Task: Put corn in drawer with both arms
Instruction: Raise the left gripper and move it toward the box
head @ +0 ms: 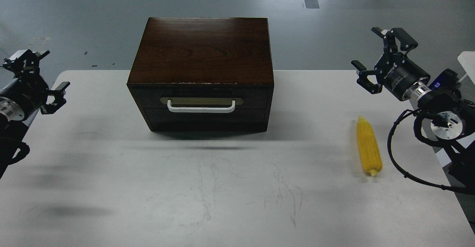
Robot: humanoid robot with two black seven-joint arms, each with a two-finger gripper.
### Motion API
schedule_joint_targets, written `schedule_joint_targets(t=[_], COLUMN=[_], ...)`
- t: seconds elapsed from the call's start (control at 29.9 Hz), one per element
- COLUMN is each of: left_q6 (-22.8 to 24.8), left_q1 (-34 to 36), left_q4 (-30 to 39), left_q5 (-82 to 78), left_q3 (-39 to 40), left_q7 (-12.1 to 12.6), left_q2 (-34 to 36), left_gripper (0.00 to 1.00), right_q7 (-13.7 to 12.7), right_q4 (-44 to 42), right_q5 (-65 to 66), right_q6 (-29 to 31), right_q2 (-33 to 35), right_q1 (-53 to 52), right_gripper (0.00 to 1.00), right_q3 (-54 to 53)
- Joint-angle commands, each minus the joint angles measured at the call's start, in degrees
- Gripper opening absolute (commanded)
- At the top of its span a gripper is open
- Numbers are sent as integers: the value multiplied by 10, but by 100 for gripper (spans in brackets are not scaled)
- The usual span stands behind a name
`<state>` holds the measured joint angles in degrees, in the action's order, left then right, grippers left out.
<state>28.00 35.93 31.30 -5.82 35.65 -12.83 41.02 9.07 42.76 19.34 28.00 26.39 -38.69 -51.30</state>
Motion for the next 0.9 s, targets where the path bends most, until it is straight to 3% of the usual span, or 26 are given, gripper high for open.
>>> schedule_joint_targets(t=[0.0,0.2,0.3,0.87], left_q6=[0,0,0,0], left_q1=[-8,-7,-1,7], left_q4=[2,20,20,21], left_q5=[3,14,27,27], left_q3=[0,7,6,1], left_q7=[1,-3,2,3], left_q2=[1,1,-9,-40], left_gripper=[99,99,99,99], right_q7=[-1,-8,-8,-9], right_q4=[-7,-8,-8,-7], right_q5=[0,1,1,2], right_q6=[0,0,-34,-39], right_q2=[-13,-48,-63,-77], right_q1=[-3,-9,-18,-16], right_gripper=[100,100,100,100], right_q3=[3,8,10,26])
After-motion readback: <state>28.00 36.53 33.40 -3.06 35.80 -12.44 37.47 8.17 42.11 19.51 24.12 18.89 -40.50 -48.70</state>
